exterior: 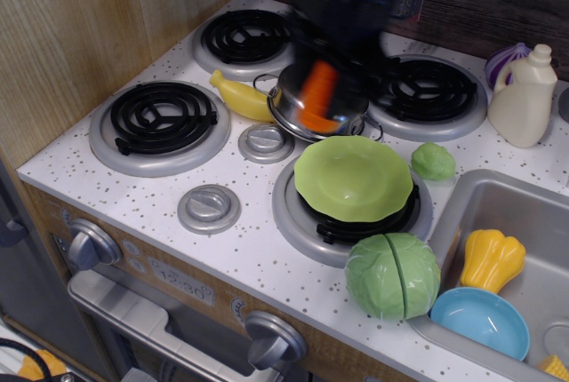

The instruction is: Put carrot on plate

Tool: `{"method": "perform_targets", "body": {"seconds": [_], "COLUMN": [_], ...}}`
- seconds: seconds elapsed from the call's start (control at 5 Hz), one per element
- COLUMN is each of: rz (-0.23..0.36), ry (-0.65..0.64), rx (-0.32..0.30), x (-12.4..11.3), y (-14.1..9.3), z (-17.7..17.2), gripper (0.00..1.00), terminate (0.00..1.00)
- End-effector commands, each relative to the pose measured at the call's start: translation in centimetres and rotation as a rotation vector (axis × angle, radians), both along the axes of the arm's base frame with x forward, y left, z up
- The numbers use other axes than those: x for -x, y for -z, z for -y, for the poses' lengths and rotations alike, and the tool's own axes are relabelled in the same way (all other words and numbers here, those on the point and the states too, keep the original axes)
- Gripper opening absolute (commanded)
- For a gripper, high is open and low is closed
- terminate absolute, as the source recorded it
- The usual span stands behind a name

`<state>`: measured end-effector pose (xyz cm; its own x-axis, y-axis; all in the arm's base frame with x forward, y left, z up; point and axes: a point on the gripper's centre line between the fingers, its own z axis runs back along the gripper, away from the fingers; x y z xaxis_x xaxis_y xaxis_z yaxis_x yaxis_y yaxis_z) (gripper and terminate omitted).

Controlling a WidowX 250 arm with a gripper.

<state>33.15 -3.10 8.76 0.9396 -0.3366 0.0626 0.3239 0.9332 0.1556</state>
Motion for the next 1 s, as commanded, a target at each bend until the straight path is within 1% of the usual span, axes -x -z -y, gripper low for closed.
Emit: {"method": "perform_targets", "body": {"seconds": [0.0, 0.2, 0.4, 0.6, 0.8], "rz": [0.095, 0.108, 0.122, 0.124, 0.124], "ry": [-0.003, -0.005, 0.014, 0.025, 0.043], "rx": [0.028, 0.016, 0.015, -0.016, -0.007], "x": [-2.4, -2.2, -2.2, -2.0, -1.6], "y": [-0.1, 0.9, 1.6, 2.2, 2.4], "z": [3.0, 3.0, 2.3, 1.6, 1.2], "gripper": [0.00, 0.00, 0.00, 0.00, 0.00], "terminate": [0.00, 0.00, 0.00, 0.00, 1.00]}}
